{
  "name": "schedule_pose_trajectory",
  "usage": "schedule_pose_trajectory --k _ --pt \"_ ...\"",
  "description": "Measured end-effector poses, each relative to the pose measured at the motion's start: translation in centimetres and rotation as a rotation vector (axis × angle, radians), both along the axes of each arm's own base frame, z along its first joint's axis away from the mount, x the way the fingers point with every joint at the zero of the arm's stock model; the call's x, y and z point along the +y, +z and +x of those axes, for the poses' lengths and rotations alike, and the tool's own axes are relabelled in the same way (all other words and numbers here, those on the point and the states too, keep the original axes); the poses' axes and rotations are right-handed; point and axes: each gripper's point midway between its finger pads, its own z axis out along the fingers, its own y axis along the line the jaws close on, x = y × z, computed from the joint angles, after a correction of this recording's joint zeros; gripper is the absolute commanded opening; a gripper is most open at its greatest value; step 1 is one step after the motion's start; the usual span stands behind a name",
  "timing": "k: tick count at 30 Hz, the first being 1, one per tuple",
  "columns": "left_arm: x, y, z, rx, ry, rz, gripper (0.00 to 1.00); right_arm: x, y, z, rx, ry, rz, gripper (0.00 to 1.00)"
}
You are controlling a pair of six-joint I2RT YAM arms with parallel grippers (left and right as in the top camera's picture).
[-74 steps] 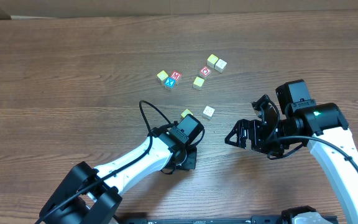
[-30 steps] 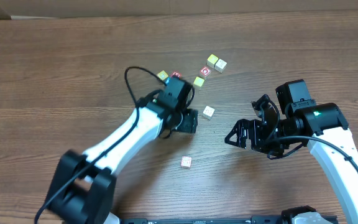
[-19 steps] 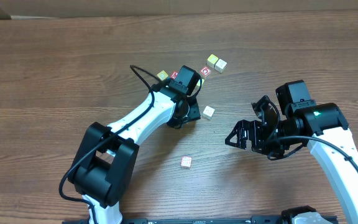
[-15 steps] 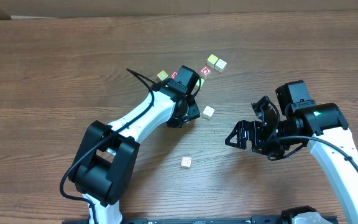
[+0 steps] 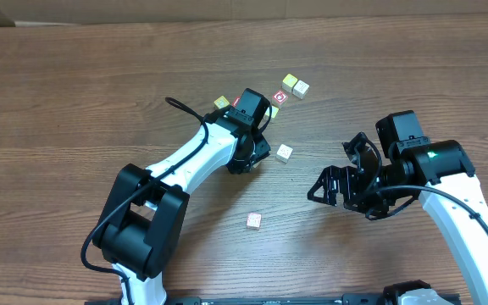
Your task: Flip 3 blocks
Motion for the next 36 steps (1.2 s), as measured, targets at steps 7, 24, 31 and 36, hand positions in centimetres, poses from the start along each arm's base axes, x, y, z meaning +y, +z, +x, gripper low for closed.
schedule_pose_trajectory --k 7,24,31,36 --pt "0.0 0.0 0.0 0.003 0.016 -0.003 0.44 0.0 0.0 -0.1 0.002 0.003 -0.001 1.0" --pt "0.1 0.1 0.6 -0.005 0.102 -0.012 0.47 -0.2 -0.1 -0.2 0.005 0.005 -0.011 1.0" --pt "0.0 -1.5 0.3 0.03 0.107 -0.002 0.42 -0.2 -0.1 -0.2 0.005 0.004 -0.014 1.0" --pt "-0.3 -2.0 0.5 0.045 0.106 -0.018 0.39 -0.3 -0.2 -0.2 0.003 0.01 -0.019 1.0"
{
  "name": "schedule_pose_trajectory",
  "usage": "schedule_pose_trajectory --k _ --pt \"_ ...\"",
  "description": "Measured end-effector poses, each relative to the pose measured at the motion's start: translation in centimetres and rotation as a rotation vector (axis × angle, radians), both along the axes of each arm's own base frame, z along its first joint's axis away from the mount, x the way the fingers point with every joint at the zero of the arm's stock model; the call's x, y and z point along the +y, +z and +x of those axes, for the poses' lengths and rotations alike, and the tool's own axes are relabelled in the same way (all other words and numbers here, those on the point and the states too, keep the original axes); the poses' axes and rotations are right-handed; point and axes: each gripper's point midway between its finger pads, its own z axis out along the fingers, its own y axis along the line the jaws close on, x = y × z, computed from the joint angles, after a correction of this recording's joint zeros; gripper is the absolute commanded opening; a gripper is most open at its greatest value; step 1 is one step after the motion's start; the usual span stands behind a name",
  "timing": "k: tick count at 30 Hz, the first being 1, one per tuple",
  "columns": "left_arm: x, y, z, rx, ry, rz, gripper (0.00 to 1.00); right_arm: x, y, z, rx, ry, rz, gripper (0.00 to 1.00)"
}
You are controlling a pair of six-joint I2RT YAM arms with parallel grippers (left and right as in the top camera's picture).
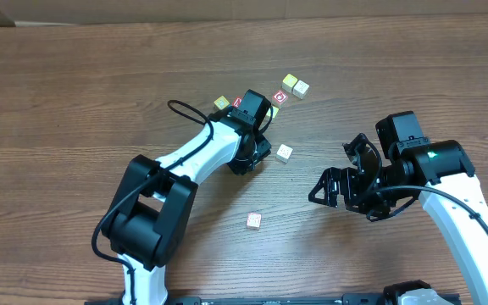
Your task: Flip 3 blocks
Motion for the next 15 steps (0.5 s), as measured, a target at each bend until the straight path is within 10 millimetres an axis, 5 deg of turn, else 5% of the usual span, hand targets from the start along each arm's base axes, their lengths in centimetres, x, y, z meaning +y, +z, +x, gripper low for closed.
schedule_pose_trajectory --k 4,9,15 --pt "0.0 0.0 0.1 0.007 0.001 -0.016 0.33 0.0 0.0 0.0 -0.003 0.006 -0.001 1.0" --pt "1.1 0.3 0.7 0.02 -0.014 -0.032 0.13 0.0 0.0 0.0 -0.006 0.01 -0.001 1.0" --pt "3.1 1.2 1.5 0.039 -0.096 -0.01 0.09 0.0 0.0 0.0 -0.007 0.01 -0.001 1.0"
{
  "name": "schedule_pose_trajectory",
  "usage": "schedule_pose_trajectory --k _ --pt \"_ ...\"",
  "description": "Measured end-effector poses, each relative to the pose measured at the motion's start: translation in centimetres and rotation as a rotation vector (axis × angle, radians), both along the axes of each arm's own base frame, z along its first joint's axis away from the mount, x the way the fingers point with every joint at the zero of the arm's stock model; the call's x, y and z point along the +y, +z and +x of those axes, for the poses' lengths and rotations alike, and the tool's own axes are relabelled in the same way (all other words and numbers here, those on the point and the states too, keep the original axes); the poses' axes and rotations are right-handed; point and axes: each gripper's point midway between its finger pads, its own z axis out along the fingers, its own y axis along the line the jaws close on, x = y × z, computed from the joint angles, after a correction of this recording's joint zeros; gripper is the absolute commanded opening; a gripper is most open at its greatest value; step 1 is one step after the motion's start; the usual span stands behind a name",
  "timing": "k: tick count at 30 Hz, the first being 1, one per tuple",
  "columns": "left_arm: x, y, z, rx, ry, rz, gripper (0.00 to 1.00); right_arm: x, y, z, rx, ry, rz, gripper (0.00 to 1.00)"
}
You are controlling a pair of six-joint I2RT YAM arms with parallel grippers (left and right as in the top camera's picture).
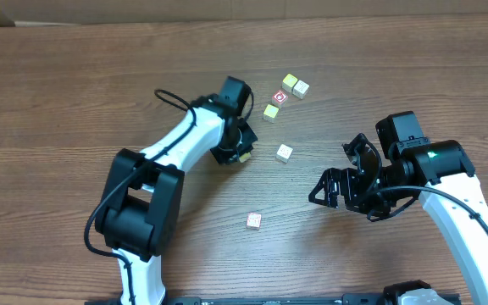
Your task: Flip 3 blocks
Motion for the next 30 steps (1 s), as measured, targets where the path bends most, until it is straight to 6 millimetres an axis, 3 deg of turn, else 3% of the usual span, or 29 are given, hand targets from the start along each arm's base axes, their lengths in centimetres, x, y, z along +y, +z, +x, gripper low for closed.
schedule_pose_trajectory --k 5,8,13,18,22,25,30 --pt "0.6 3.3 0.6 -0.018 -0.161 0.032 0.15 0.0 0.0 0.0 0.0 0.0 0.0 1.0" --pt "1.0 6.3 0.3 -0.062 -0.29 0.065 0.15 0.0 0.0 0.0 0.0 0.0 0.0 1.0" --pt "2.7 11.3 -3.0 -0.097 -0.438 0.174 0.1 0.0 0.0 0.0 0.001 0.0 0.0 1.0" --pt "3.8 14.5 -5.2 -0.157 -0.507 0.237 0.11 0.0 0.0 0.0 0.0 0.0 0.0 1.0" --pt "5.3 13.9 -7.8 -0.155 -0.529 0.257 0.11 0.0 0.0 -0.1 0.004 0.0 -0.001 1.0" --pt "5.9 11.9 -9.7 -0.138 -0.536 0.246 0.11 0.0 0.0 -0.1 0.004 0.001 -0.001 1.0" --pt "4.6 7.3 -12.8 -0.108 -0.591 0.169 0.13 0.0 0.0 -0.1 0.004 0.002 -0.001 1.0"
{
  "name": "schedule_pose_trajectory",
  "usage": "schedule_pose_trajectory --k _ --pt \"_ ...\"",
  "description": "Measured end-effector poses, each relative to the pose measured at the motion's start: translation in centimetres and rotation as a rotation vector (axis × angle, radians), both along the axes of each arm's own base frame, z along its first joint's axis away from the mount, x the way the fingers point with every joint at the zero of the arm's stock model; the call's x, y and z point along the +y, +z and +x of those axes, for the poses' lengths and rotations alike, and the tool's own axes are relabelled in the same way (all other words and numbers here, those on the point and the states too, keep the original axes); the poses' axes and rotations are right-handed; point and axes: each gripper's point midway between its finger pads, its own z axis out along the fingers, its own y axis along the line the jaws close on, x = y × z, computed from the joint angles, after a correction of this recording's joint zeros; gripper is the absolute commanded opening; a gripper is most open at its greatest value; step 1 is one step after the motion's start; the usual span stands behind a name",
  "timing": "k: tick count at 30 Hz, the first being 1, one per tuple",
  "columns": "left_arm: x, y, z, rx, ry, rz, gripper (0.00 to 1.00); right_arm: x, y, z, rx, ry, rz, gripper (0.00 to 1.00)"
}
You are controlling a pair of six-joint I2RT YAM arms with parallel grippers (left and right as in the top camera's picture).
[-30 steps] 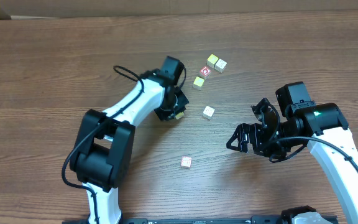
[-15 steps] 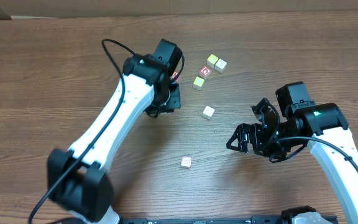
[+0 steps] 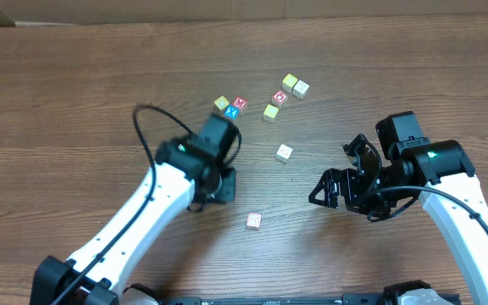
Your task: Flip 3 blocks
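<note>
Small lettered blocks lie on the wooden table point(image 3: 74, 93) in the overhead view. A yellow one point(image 3: 221, 102), a red M block point(image 3: 239, 103) and a blue X block point(image 3: 232, 111) form a cluster. Right of them are a yellow-green block point(image 3: 270, 111), a red O block point(image 3: 280, 97) and a pale pair point(image 3: 295, 85). A white block point(image 3: 284, 152) lies mid-table and a pink one point(image 3: 253, 221) nearer the front. My left gripper point(image 3: 217, 191) points down, left of the pink block and apart from all blocks; its jaws are hidden. My right gripper point(image 3: 333, 174) stands open and empty, right of the white block.
The left arm point(image 3: 142, 220) runs diagonally from the front edge up to mid-table. The right arm point(image 3: 464, 212) occupies the front right. A cardboard edge shows at the far left corner.
My left arm has pulled back toward the front, from beside the block cluster to mid-table. The yellow, red M and blue X blocks it covered now show. The right arm has not moved.
My left gripper was reaching among the blocks near the red M and yellow-green ones at the first two moments. Then it stood slightly left of them, over the cluster. Now it is withdrawn toward the front. The right gripper stayed open and still throughout.
</note>
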Motion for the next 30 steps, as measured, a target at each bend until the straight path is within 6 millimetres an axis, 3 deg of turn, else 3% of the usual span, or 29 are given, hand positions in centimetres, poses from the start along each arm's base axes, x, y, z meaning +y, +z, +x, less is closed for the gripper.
schedule_pose_trajectory --k 6,11,30 --pt "-2.8 -3.8 -2.9 0.029 -0.108 -0.062 0.18 0.0 0.0 -0.1 0.004 0.0 -0.001 1.0" --pt "-3.0 -5.6 -4.4 0.051 -0.13 -0.074 0.18 -0.1 0.0 -0.3 0.015 0.0 -0.003 1.0" --pt "-3.8 -5.8 -3.1 -0.008 -0.114 -0.11 0.3 -0.1 0.0 -0.5 0.023 0.0 -0.004 1.0"
